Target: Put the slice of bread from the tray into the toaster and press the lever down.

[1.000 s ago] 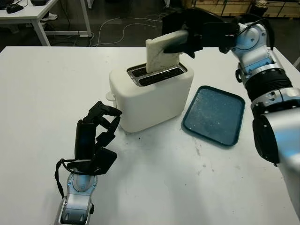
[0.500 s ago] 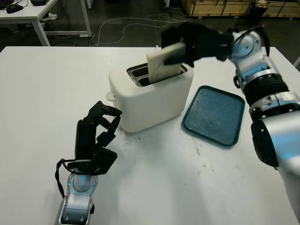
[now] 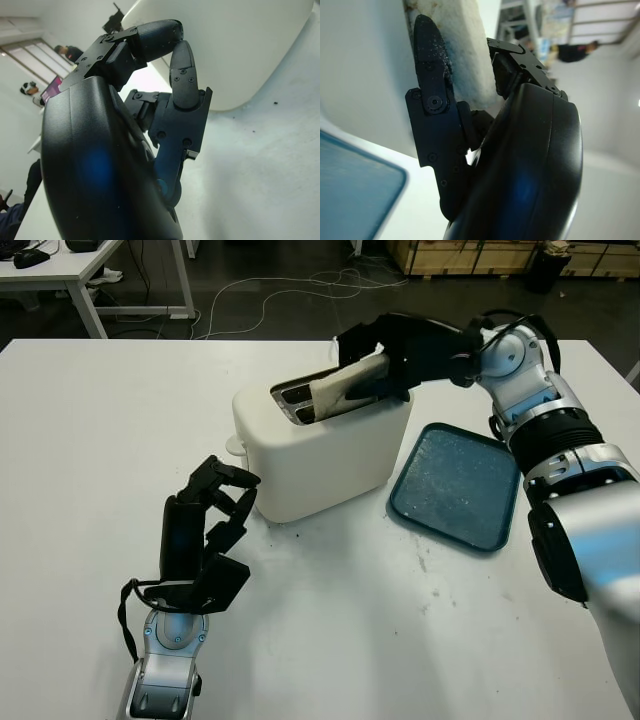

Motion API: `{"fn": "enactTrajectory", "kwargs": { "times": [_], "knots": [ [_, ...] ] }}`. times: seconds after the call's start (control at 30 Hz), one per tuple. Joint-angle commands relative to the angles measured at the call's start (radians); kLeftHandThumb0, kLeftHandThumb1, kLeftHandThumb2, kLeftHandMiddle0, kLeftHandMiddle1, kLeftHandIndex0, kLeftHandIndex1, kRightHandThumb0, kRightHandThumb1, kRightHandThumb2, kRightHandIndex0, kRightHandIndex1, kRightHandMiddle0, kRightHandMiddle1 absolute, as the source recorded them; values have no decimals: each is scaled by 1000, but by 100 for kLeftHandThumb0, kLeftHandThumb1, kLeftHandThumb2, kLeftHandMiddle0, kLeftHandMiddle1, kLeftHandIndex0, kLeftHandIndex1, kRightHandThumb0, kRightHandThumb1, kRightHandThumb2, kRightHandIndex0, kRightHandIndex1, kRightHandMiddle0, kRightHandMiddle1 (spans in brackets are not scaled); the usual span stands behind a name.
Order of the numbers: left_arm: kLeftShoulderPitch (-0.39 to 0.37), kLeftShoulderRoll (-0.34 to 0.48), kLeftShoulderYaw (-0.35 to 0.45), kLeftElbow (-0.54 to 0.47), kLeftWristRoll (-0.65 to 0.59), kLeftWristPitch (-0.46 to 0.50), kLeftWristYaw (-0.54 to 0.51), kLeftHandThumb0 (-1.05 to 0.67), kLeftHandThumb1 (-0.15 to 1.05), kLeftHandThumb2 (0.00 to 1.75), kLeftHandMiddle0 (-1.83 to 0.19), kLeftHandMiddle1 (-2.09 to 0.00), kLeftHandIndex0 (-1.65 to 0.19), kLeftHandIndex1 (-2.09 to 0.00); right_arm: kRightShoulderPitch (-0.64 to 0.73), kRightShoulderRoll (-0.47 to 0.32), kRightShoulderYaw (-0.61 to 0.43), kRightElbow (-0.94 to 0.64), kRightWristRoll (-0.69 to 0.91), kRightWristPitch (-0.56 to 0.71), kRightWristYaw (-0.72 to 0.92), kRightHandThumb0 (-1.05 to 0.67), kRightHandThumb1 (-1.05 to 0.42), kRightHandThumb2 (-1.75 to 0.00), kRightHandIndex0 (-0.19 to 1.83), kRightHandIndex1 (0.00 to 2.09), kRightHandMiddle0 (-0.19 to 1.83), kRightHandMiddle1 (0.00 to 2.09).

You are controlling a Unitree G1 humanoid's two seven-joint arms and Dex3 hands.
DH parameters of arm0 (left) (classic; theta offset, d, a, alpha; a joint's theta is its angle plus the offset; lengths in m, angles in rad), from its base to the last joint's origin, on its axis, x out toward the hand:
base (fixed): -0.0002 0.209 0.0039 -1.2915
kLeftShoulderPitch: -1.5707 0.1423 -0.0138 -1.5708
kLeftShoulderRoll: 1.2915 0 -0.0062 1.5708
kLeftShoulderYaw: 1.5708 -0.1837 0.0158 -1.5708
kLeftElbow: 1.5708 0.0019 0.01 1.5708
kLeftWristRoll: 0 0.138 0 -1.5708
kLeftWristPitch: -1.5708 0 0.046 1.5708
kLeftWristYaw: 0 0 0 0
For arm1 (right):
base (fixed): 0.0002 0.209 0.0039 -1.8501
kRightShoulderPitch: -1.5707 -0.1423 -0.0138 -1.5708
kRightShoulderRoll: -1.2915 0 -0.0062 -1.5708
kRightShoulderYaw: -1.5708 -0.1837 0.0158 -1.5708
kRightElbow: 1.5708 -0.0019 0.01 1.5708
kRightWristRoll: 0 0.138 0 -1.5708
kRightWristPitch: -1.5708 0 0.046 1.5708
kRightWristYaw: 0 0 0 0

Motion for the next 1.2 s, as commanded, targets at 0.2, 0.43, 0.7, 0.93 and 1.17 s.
{"fn": "enactTrajectory", "kwargs": {
  "times": [0.2,0.43,0.7,0.93,1.17],
  "knots": [
    [3,-2,-2,2,-8,-10,0,-35,92,46,-62,-175,-54,-130,18,-89,130,-71,-216,-157,-238,-82,-87,0,13,124,79,4],
    [4,0,-3,-2,-6,-5,-3,-33,92,47,-60,-175,-53,-130,14,-113,152,-110,-266,-184,-342,-81,-85,0,9,100,67,0],
    [3,-1,-4,-7,-2,3,-4,-33,92,48,-58,-175,-53,-129,37,-133,135,-125,-290,-219,-508,-81,-82,0,10,104,65,0],
    [-6,15,18,-17,6,-9,5,-32,92,46,-64,-175,-54,-127,135,-137,30,-153,-193,-267,-647,-62,-86,-1,19,97,65,1],
    [-62,99,105,-54,37,-37,17,-29,92,44,-65,-175,-56,-126,530,-125,-165,-444,114,-380,-650,-42,-89,-1,43,82,79,4]
  ]
}}
